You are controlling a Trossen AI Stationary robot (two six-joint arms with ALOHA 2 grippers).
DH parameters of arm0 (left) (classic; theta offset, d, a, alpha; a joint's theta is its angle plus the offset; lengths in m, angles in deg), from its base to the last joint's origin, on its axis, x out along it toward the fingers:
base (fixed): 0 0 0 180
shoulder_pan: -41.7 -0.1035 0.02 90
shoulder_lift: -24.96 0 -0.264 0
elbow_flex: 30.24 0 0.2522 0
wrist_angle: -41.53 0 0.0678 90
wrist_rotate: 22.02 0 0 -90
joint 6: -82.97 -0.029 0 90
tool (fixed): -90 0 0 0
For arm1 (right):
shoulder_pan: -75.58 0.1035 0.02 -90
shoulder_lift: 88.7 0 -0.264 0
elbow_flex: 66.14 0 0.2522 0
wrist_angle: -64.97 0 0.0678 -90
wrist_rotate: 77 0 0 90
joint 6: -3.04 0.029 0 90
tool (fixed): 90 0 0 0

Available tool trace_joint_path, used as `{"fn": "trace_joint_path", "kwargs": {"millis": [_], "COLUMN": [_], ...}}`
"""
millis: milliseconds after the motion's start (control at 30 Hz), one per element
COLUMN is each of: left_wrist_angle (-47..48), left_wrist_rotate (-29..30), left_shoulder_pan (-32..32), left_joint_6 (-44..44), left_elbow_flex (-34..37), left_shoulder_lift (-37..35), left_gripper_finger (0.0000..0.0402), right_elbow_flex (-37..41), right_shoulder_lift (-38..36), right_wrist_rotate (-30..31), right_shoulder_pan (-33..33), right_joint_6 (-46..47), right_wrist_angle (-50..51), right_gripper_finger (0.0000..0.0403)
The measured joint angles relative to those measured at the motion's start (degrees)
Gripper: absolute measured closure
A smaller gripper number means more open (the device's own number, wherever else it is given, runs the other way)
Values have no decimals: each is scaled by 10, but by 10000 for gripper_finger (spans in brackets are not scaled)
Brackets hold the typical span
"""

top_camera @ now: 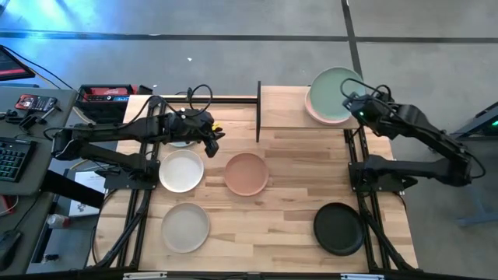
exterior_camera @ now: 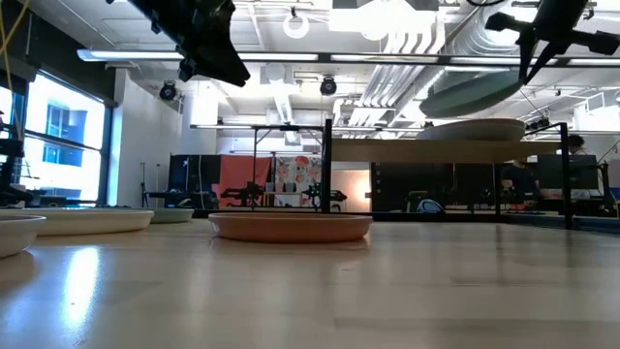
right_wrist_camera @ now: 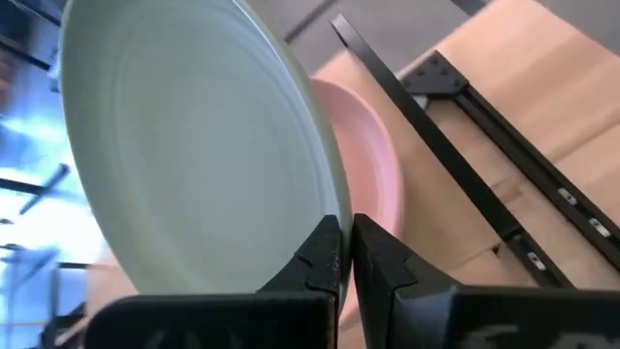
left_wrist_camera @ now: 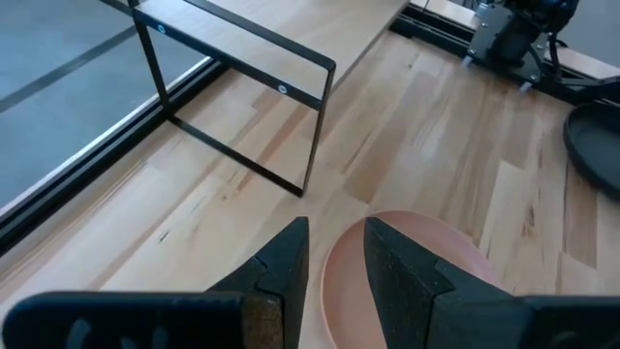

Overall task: Place and stack plates onto a shelf
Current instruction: Stack the green plate on top of the light brown plate on the shelf

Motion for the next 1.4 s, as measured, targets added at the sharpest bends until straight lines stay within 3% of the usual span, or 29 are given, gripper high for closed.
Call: {"fn": "trace_joint_path", "kwargs": {"millis": [533,1400], "left_wrist_angle": [5,5], "left_wrist_rotate": [0,0], "left_shoulder_pan": [1,1], "left_joint_6": [0,0], "left_elbow_flex": [0,0], "left_shoulder_lift": [0,0], "left_gripper_finger": [312,312], "right_elbow_flex": [0,0], "right_shoulder_lift": [57,57], "right_wrist_rotate": [-62,-70], "right_shoulder_pan": [-86,-91], "right_joint_6": [-74,-102], "right_wrist_angle": [-23,-26], "right_gripper_finger": [403,402]}}
